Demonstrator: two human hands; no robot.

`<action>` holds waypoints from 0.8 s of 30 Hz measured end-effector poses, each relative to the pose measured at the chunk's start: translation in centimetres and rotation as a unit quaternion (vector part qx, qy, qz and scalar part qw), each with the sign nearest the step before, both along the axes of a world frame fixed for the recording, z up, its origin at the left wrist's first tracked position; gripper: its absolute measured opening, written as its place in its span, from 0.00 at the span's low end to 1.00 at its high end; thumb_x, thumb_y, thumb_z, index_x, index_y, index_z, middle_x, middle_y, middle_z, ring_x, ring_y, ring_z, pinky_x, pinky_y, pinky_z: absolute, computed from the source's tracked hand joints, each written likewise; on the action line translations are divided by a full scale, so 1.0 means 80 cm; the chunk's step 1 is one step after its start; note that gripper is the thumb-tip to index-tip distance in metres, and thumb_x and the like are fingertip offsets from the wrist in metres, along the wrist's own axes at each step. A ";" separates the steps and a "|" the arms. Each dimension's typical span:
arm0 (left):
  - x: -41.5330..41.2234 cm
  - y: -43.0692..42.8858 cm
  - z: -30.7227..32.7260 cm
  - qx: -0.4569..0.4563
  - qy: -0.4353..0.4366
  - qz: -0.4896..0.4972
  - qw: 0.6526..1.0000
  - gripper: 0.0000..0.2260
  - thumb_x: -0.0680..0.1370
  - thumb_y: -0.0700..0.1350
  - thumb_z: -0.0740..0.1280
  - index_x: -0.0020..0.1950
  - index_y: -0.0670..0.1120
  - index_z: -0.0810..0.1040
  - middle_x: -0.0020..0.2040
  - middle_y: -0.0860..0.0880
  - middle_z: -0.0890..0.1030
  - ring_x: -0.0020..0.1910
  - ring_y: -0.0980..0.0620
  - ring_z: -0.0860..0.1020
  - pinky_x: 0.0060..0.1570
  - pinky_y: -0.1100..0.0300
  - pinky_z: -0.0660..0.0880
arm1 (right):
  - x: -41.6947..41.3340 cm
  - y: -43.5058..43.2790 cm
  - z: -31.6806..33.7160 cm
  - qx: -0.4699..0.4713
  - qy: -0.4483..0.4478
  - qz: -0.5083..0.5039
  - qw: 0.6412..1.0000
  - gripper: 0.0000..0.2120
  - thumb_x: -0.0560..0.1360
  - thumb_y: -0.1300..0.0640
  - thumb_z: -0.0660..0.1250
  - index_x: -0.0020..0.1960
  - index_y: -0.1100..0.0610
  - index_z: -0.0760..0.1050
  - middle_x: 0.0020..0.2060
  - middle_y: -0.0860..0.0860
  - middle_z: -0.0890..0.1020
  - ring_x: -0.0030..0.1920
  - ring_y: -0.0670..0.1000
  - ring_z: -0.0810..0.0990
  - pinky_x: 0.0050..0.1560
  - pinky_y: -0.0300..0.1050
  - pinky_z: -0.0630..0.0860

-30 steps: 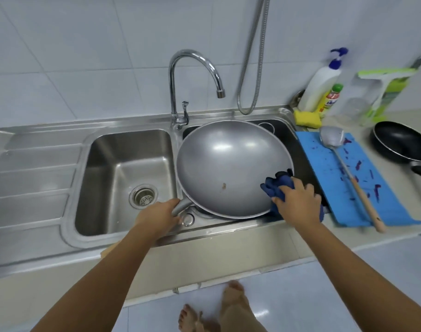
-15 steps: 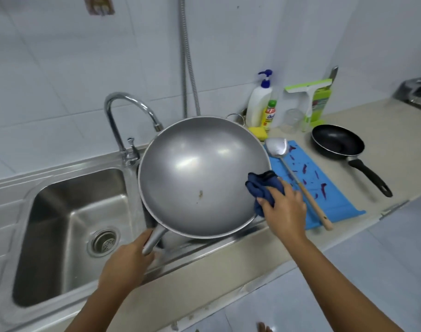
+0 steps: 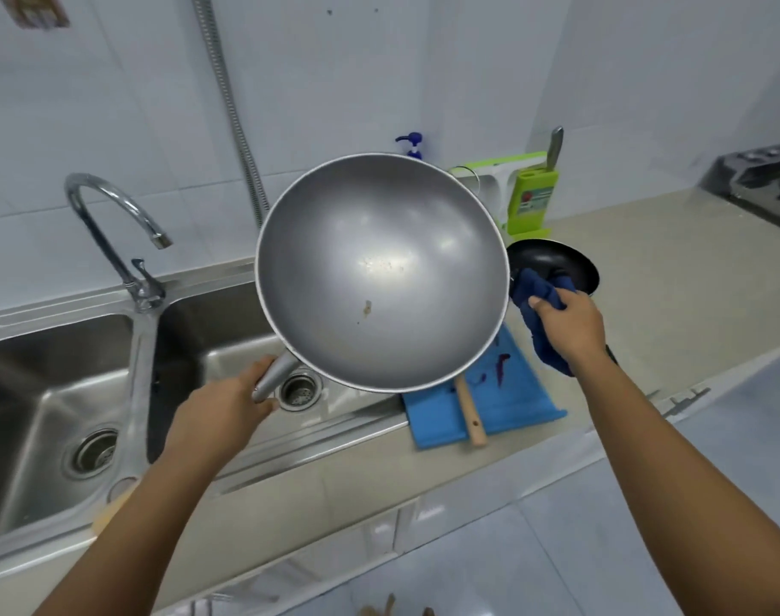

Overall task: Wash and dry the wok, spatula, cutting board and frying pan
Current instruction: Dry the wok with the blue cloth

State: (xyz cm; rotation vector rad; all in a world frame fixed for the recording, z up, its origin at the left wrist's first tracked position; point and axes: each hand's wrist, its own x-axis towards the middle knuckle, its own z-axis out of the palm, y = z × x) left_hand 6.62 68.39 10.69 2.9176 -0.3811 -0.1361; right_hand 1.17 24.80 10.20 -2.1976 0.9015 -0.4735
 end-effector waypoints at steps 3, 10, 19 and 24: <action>-0.010 -0.027 0.003 -0.025 0.011 0.022 0.999 0.25 0.77 0.57 0.67 0.72 0.63 0.64 0.44 0.49 0.80 0.39 0.47 0.79 0.39 0.55 0.76 | -0.010 -0.046 -0.016 -0.017 0.046 0.013 0.999 0.12 0.76 0.46 0.66 0.42 0.55 0.76 0.50 0.58 0.78 0.50 0.63 0.77 0.47 0.52 0.73; -0.028 -0.079 0.009 -0.055 0.011 0.057 0.997 0.26 0.76 0.55 0.69 0.72 0.60 0.66 0.42 0.50 0.77 0.38 0.47 0.77 0.37 0.55 0.74 | -0.016 -0.068 -0.067 -0.165 0.171 0.048 0.970 0.23 0.79 0.45 0.62 0.74 0.44 0.66 0.69 0.56 0.68 0.63 0.64 0.69 0.62 0.57 0.68; -0.040 -0.125 0.004 -0.049 0.030 0.043 0.997 0.24 0.76 0.54 0.69 0.71 0.59 0.67 0.47 0.50 0.78 0.40 0.47 0.75 0.39 0.57 0.70 | -0.014 -0.058 -0.125 -0.171 0.240 0.068 0.953 0.26 0.81 0.48 0.59 0.77 0.45 0.59 0.78 0.58 0.54 0.72 0.65 0.61 0.74 0.61 0.54; -0.040 -0.142 -0.006 -0.075 0.042 0.042 0.995 0.23 0.76 0.54 0.70 0.70 0.61 0.68 0.48 0.51 0.80 0.41 0.47 0.77 0.40 0.56 0.74 | -0.027 -0.061 -0.134 -0.194 0.201 0.097 0.955 0.26 0.82 0.49 0.56 0.79 0.50 0.56 0.78 0.59 0.54 0.75 0.63 0.56 0.76 0.59 0.46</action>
